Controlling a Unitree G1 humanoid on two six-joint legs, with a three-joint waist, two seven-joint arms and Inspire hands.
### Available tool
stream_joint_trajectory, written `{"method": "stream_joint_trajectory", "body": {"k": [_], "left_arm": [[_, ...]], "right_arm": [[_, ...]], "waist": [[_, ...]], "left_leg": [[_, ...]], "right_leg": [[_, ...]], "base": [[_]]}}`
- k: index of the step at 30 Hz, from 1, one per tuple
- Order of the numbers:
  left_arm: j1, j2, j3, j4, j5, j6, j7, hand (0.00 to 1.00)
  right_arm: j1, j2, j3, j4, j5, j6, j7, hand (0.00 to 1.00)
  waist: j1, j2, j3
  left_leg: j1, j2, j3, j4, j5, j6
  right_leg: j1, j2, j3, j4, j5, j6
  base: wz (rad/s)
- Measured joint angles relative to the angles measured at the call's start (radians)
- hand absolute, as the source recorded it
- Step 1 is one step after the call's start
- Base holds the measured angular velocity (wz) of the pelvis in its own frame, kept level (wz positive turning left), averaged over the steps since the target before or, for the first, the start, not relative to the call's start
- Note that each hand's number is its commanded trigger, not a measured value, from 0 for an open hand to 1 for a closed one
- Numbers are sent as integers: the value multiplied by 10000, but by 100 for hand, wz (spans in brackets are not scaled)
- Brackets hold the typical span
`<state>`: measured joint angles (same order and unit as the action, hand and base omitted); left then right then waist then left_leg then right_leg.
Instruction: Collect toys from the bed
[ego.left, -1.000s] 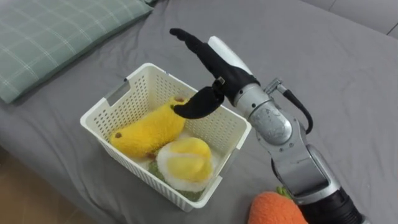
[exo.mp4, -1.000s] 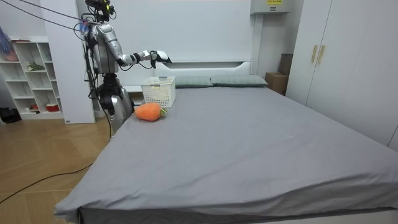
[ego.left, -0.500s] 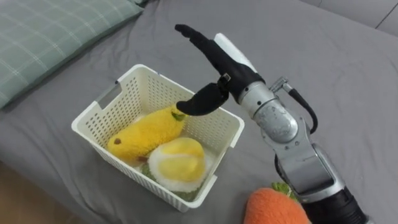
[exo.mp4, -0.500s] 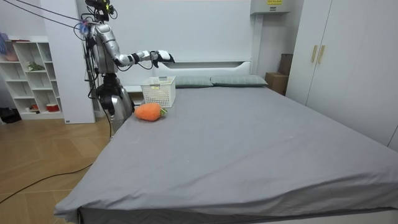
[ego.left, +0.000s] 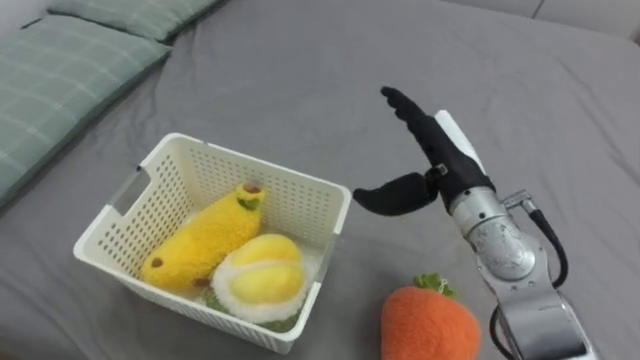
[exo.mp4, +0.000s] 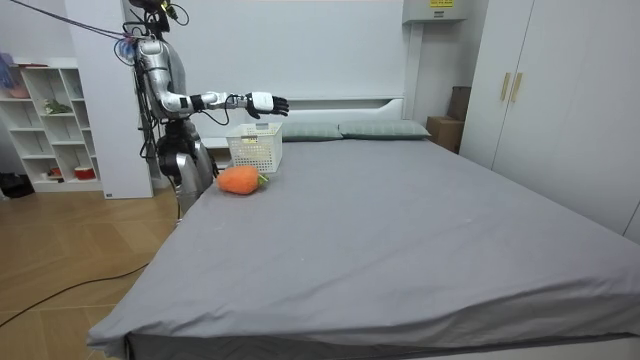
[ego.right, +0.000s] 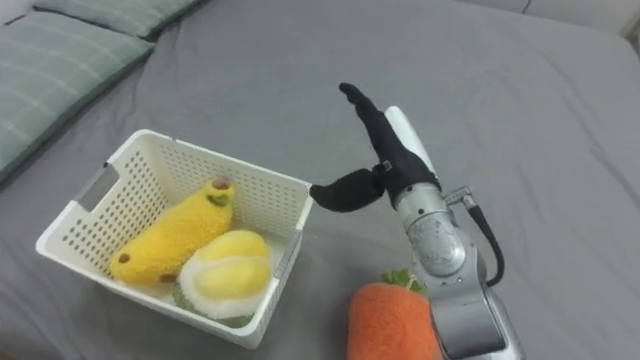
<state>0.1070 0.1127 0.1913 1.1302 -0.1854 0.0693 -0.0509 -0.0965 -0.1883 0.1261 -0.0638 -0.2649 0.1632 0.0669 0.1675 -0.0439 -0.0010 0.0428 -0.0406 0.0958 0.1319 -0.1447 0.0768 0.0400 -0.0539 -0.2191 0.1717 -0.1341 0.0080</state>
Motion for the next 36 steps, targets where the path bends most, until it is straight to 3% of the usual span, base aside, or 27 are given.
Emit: {"method": "stream_joint_trajectory", "body": {"k": [3,10,14,22,29,31,36], "left_arm": [[114,36,12,-45,13,-49,6,0],[410,58,22,-427,-86,-77,15,0],[387,55,4,-427,-88,-94,18,0],[386,1,-19,-352,-194,-123,19,0],[394,-11,-13,-374,-200,-141,19,0],[387,-31,-23,-353,-188,-141,20,0],[411,-123,-23,-337,-180,-143,45,0]], "right_arm": [[416,-113,-134,128,291,-100,-198,0],[1033,-65,-440,171,1133,-120,-292,0],[1439,-62,-505,637,1468,-362,-470,0],[1741,32,-502,1435,1440,-415,-540,0],[1781,35,-503,1642,1398,-522,-568,0],[1776,36,-492,2297,1322,-752,-582,0],[1805,212,-459,3899,905,-750,-397,0]], "waist": [[-190,-77,18],[-512,-162,-32],[-552,-150,-28],[-573,-69,31],[-597,-56,24],[-597,-13,27],[-550,99,29]], "left_leg": [[62,29,44,29,-63,-12],[9,49,109,78,-139,2],[55,66,123,35,-143,-2],[3,74,140,27,-180,-4],[-14,74,133,31,-189,0],[27,70,102,31,-194,5],[29,59,74,80,-209,17]], "right_leg": [[102,21,-7,-17,0,-1],[-9,33,98,-4,0,2],[14,44,112,-12,-2,4],[-43,60,142,-17,-2,5],[-43,61,125,-19,-2,5],[60,59,111,-34,-1,7],[105,48,109,-40,-11,21]], "base": [[-6],[-4],[0],[0],[0],[6],[2]]}}
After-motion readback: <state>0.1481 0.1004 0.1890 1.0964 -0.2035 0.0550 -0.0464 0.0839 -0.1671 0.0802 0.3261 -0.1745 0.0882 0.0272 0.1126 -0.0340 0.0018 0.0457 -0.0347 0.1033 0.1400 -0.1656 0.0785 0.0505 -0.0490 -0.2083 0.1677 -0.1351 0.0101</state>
